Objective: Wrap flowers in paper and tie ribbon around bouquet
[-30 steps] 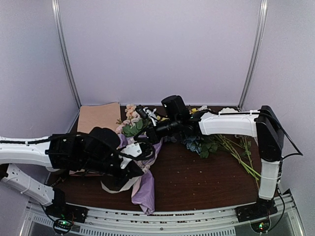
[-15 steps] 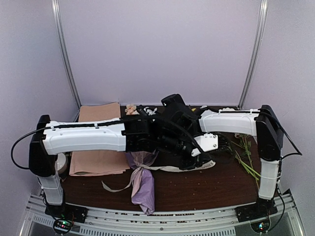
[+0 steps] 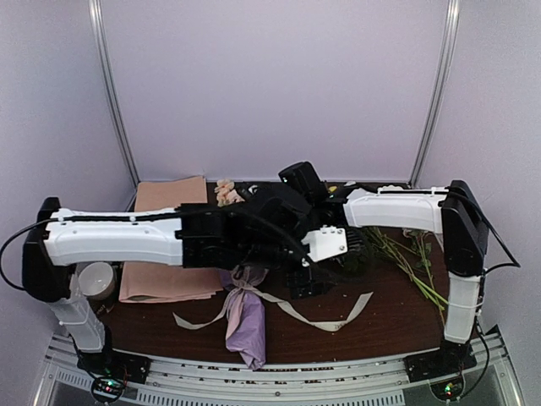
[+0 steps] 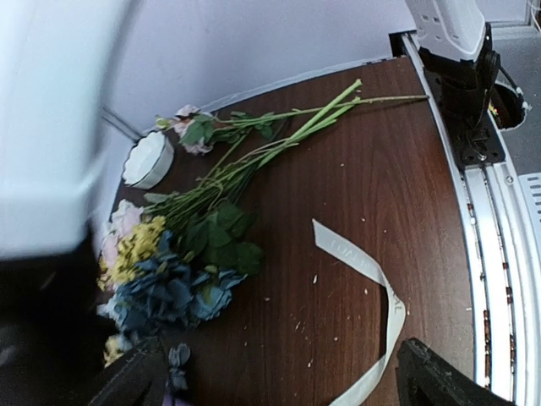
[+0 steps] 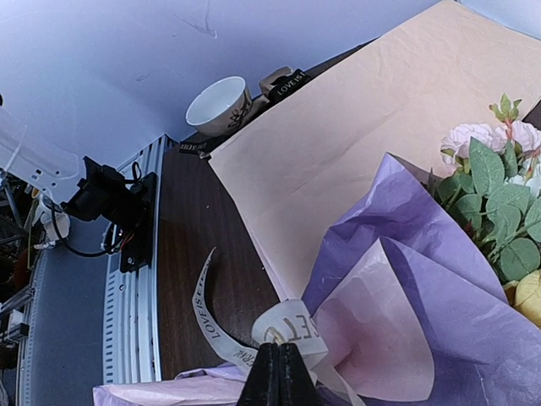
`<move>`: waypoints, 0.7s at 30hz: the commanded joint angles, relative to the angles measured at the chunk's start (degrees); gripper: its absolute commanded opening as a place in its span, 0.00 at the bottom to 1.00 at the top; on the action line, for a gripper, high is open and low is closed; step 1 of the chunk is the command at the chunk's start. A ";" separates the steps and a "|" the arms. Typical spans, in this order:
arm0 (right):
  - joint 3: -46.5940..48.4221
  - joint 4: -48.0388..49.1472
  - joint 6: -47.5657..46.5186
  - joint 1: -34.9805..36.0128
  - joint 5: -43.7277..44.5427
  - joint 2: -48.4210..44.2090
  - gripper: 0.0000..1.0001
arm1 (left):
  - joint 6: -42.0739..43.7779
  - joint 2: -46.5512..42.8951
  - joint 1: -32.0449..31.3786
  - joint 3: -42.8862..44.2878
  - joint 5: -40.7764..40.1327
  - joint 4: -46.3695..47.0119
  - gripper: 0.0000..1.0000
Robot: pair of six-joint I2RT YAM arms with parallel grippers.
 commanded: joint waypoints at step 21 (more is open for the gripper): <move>-3.98 4.58 3.05 2.23 -1.19 -4.99 0.00 | -25.35 -42.49 20.77 -58.68 -3.12 32.29 0.95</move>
